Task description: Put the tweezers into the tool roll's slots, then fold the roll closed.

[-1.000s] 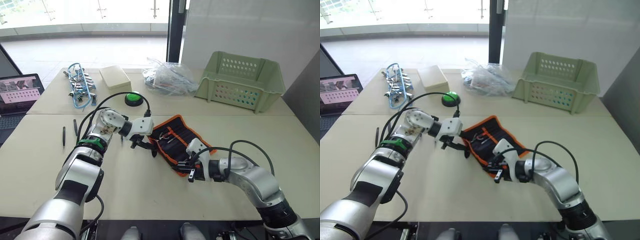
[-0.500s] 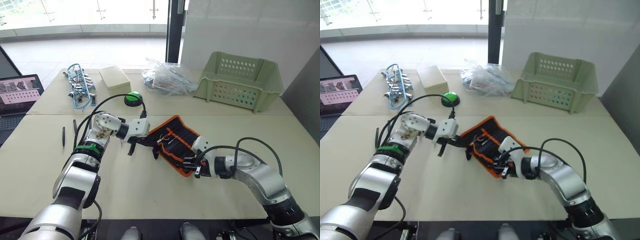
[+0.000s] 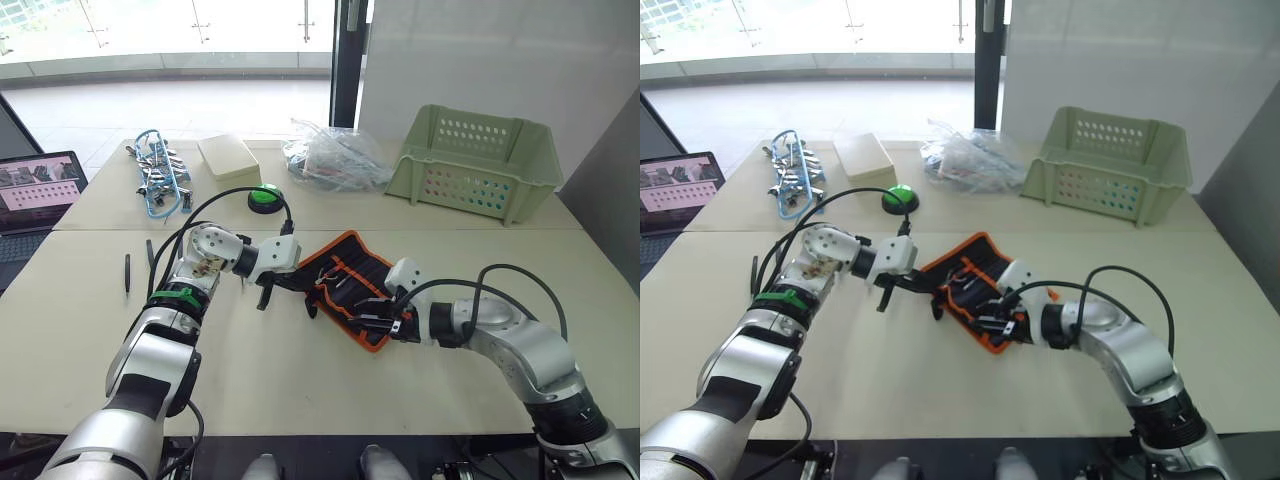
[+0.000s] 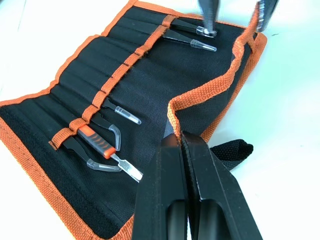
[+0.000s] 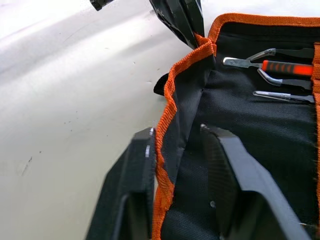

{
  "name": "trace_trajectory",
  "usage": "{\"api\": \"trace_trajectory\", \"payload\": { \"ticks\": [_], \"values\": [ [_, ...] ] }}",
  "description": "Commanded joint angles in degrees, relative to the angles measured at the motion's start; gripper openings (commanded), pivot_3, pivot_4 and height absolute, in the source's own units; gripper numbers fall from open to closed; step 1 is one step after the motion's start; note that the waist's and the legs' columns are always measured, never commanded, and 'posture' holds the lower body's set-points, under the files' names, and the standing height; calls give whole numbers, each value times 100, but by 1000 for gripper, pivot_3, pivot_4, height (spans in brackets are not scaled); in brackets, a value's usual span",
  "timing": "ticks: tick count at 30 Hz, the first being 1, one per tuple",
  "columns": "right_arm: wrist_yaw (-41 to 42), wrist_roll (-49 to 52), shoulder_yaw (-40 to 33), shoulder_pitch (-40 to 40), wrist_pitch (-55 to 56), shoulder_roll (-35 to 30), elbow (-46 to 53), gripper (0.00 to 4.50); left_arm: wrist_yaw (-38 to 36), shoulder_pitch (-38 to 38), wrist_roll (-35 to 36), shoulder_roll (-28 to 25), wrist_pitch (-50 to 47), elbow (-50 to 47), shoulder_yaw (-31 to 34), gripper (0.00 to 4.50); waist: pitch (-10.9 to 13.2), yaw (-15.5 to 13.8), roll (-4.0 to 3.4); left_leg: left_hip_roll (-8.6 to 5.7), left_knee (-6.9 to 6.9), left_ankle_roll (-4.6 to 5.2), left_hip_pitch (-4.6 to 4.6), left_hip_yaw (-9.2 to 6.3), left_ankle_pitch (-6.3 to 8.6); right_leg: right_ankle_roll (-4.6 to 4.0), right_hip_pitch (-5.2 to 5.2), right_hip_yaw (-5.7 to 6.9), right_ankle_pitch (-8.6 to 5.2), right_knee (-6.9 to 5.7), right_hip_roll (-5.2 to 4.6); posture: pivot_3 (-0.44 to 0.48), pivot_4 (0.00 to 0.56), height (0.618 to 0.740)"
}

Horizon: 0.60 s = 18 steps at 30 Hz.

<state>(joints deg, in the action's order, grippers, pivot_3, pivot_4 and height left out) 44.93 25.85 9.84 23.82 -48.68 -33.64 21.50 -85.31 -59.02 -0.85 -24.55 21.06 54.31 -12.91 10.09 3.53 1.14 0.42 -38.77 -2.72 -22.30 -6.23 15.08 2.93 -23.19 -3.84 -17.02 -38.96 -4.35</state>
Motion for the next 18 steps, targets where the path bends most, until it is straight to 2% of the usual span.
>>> {"api": "trace_trajectory", "payload": {
  "ticks": [1,7,12,15,18],
  "values": [
    [-93,127,89,-105,-106,98,424,36,-99,-74,119,-82,-19,-212,101,0,0,1,0,0,0,0,0,0,0,0,0,0,0,0,0,0,150,740],
    [-31,212,90,-228,-197,65,620,36,-527,440,299,-336,-138,-842,86,0,0,39,-1,0,0,0,1,-1,0,0,0,0,0,-2,0,0,150,740],
    [-34,123,446,-444,-165,98,526,36,-462,780,-8,-535,410,-841,-111,0,0,42,0,2,2,0,4,-3,0,-1,0,0,0,-4,3,0,150,740],
    [-151,-365,938,-484,10,21,175,36,-260,873,-422,-609,962,-661,-402,0,-1,33,0,-1,-7,0,1,-3,0,0,3,0,0,-3,0,0,150,740],
    [-266,-591,1126,-466,105,132,-132,36,-95,911,-640,-568,1305,-490,-596,0,-4,27,0,-1,-7,0,7,-3,0,0,7,0,0,-3,-1,0,150,740]
  ]
}}
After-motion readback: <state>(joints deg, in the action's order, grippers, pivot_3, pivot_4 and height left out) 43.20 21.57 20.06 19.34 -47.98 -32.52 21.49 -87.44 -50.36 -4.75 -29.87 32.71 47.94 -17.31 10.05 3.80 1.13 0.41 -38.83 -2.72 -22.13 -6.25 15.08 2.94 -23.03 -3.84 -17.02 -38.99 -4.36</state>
